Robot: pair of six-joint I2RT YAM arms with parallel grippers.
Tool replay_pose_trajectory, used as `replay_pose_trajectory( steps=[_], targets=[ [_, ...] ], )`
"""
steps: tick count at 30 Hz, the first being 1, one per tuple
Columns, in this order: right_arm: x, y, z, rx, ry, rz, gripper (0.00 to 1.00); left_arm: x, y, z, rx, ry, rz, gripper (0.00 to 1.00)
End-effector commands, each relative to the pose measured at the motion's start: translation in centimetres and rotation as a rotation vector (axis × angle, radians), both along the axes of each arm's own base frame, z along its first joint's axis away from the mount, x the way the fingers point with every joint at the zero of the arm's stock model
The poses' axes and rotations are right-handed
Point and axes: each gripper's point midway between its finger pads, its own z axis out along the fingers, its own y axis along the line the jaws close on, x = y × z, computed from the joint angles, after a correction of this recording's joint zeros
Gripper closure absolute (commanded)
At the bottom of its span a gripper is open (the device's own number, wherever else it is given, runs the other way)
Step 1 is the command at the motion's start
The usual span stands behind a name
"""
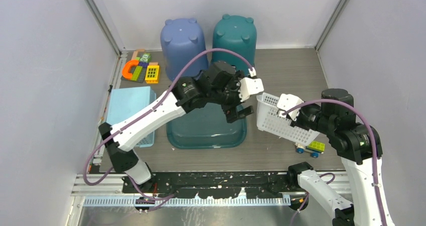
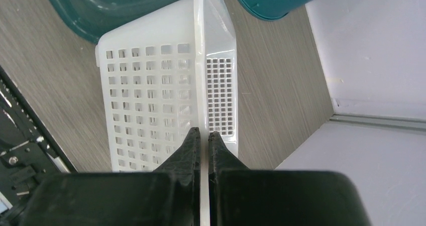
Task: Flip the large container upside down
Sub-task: Turn the container upside down at the center of the board.
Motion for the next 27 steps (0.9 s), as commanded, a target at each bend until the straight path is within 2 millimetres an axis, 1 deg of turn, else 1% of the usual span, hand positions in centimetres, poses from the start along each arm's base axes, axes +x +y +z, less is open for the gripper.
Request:
replay_pose_trajectory(
  steps=[1,7,10,11,16,20,22,27],
  targets=[
    [1.6,0.2,1.4,0.109,-0.051,-0.105,0.99,2.6,3.6,3.1,-0.068,-0.110,0.130,0.00],
    [3.6,0.1,1.6,0.162,-0.057,-0.189,0.99,6.9,8.2,-0.1,-0.064,-0.059,0.245,0.00],
    [4.4,0.4,2.0,0.207,-0.046,-0.225,0.99,8.0,9.8,-1.2,-0.074,-0.028,0.281,0.00],
    [4.9,0.5,2.4,0.227,-0.052,-0.237,0.99,8.2,10.4,-1.3,-0.084,-0.023,0.293,0.00],
    [6.5,0.9,3.7,0.318,-0.036,-0.299,0.99,7.7,11.3,-2.1,-0.117,-0.010,0.295,0.00],
    [7.6,0.6,5.4,0.399,-0.040,-0.357,0.99,7.4,12.3,-2.7,-0.122,-0.008,0.306,0.00],
    [8.1,0.3,5.9,0.431,-0.039,-0.386,0.99,7.4,12.9,-2.9,-0.126,-0.005,0.315,0.00],
    [9.9,-0.8,6.2,0.495,-0.033,-0.485,0.99,7.1,14.4,-3.6,-0.123,-0.005,0.331,0.00]
  ],
)
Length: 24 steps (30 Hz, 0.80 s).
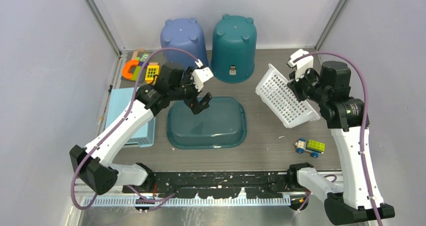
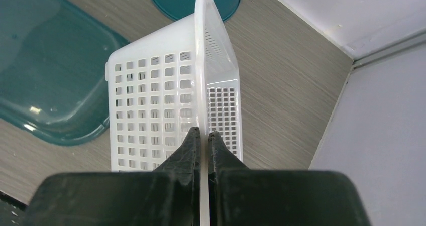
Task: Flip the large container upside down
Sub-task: Turn the container upside down at the center of the board.
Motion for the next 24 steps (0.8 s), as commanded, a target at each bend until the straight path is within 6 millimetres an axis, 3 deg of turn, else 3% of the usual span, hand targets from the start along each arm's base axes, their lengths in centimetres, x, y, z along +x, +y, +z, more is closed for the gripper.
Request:
replay_pose_trajectory(
  steps=[1,11,24],
  targets=[
    [1.6,-0.1,3.2,0.160,-0.065,-0.089,0.99,-0.1,0.7,1.0,-0.054,-0.040,0.000,0.00],
    [5.0,-3.3,4.5,0.393,-0.081,-0.261,0.99,-0.6,2.4,-0.7,-0.049,-0.032,0.026,0.00],
    [8.4,-7.9,4.6,0.801,-0.044,-0.397,0.99,-1.2,4.0,-2.6,-0.026,-0.009,0.049,0.00]
  ],
)
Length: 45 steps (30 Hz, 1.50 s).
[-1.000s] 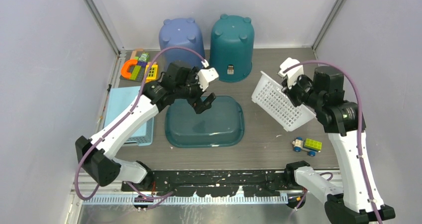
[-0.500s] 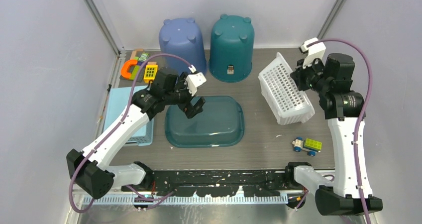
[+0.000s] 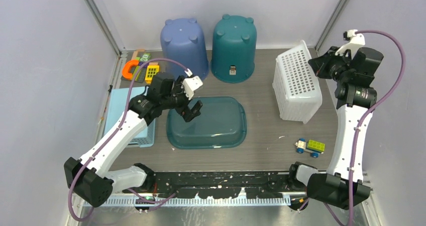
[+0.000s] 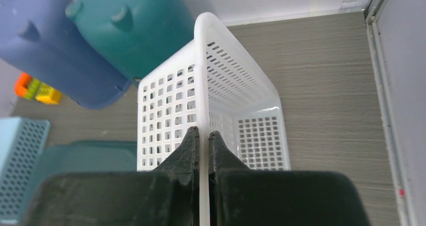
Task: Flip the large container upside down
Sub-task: Turn the container upside down at the center of the board.
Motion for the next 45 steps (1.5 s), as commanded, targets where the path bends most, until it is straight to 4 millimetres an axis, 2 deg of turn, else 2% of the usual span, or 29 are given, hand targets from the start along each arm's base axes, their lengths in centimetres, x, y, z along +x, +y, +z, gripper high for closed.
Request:
replay_pose_trajectory(
  steps=[1,5,12,16,22,29,32,45],
  targets=[
    [1.3,-0.2,1.9,0.230,-0.070,-0.003,0.99,0.0,0.0,0.6,-0.026,-0.037,-0.010,0.00],
    [2.0,-1.6,2.1,0.301,-0.083,-0.048,0.99,0.0,0.0,0.6,-0.032,-0.033,-0.009,0.00],
    [2.2,-2.3,4.6,0.365,-0.154,-0.105,0.99,0.1,-0.3,0.6,-0.045,-0.026,-0.010,0.00],
    [2.3,-3.3,5.2,0.393,-0.179,-0.158,0.99,0.0,-0.3,0.4,-0.045,-0.025,-0.010,0.00],
    [1.9,-5.1,3.2,0.387,-0.171,-0.249,0.99,-0.1,-0.2,0.3,-0.047,-0.025,-0.008,0.00],
    [0.9,-6.7,-1.6,0.352,-0.073,-0.309,0.99,-0.1,-0.3,0.3,-0.051,-0.024,-0.010,0.00],
    [0.3,-7.7,-3.0,0.331,-0.054,-0.345,0.99,-0.1,-0.3,0.3,-0.053,-0.021,-0.010,0.00],
    [-3.1,-10.2,-5.3,0.343,-0.078,-0.473,0.99,0.0,-0.4,-0.2,-0.051,-0.013,-0.008,0.00]
  ],
)
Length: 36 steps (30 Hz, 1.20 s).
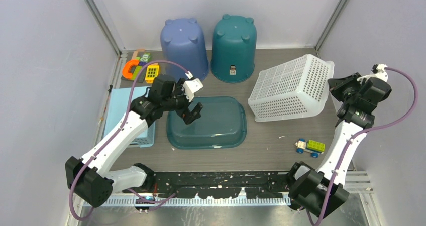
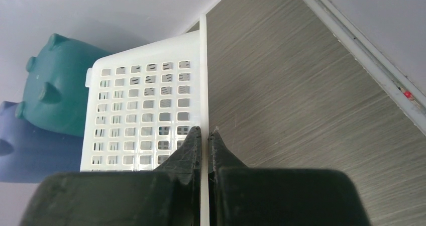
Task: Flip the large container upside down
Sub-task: Turn the container upside down at the center of the board.
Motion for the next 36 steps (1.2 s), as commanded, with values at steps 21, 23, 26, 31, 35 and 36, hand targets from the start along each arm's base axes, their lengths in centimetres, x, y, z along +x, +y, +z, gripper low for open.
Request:
replay_pose_trajectory(
  steps=[21,23,26,31,35,36],
  targets=[
    [-4.8,-5.4,0.0,0.150,-0.135,-0.412,0.99,0.7,-0.6,1.0,-0.051,-0.031,0.003,0.00],
    [-5.3,-5.7,0.2,0.161,-0.147,-0.455,0.99,0.7,-0.6,1.0,-0.052,-0.034,0.002,0.00],
    [-5.7,-6.0,0.5,0.192,-0.170,-0.507,0.99,0.7,-0.6,1.0,-0.053,-0.032,0.003,0.00],
    [-6.0,-6.5,1.2,0.213,-0.222,-0.554,0.99,0.7,-0.6,1.0,-0.053,-0.033,0.002,0.00],
    [-5.9,-7.1,0.8,0.214,-0.238,-0.573,0.99,0.7,-0.6,1.0,-0.053,-0.033,0.004,0.00],
    [-5.9,-7.3,0.7,0.207,-0.242,-0.581,0.99,0.7,-0.6,0.9,-0.053,-0.033,0.004,0.00]
  ],
)
